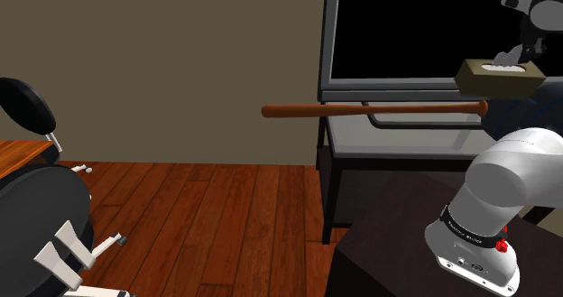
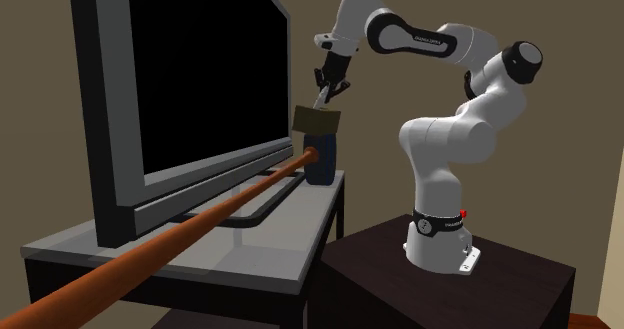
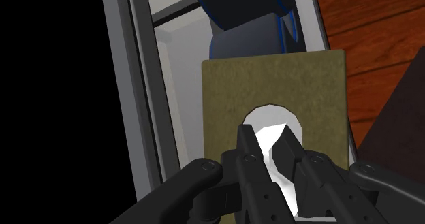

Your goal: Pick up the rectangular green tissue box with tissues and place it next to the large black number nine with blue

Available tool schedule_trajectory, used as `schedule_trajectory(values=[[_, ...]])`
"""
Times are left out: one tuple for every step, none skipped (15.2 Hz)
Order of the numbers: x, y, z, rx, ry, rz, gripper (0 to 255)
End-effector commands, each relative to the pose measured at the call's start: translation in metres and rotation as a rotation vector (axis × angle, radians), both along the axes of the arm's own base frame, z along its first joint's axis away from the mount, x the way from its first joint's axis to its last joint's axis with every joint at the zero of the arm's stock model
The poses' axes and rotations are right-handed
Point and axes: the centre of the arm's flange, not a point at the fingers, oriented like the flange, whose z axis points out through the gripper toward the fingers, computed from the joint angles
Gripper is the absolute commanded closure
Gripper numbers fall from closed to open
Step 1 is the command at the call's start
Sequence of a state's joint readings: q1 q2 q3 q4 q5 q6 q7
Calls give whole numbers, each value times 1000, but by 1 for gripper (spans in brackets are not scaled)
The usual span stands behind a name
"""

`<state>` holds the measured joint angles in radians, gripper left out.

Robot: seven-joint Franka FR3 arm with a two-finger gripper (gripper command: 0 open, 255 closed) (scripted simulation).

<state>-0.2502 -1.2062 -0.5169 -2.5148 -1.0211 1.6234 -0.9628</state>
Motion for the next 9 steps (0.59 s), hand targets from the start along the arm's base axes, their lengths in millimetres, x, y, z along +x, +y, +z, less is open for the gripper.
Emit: schedule_trajectory(values=[[1, 0, -11, 0, 0, 0, 255], [1, 0, -16, 0, 0, 0, 255], [1, 0, -21, 0, 0, 0, 255], [1, 0, -27, 0, 0, 0, 255], [1, 0, -32, 0, 0, 0, 255], [1, 0, -37, 0, 0, 0, 255], [1, 0, -42, 0, 0, 0, 255], [1, 0, -48, 0, 0, 0, 255], [1, 0, -53, 0, 0, 0, 255]])
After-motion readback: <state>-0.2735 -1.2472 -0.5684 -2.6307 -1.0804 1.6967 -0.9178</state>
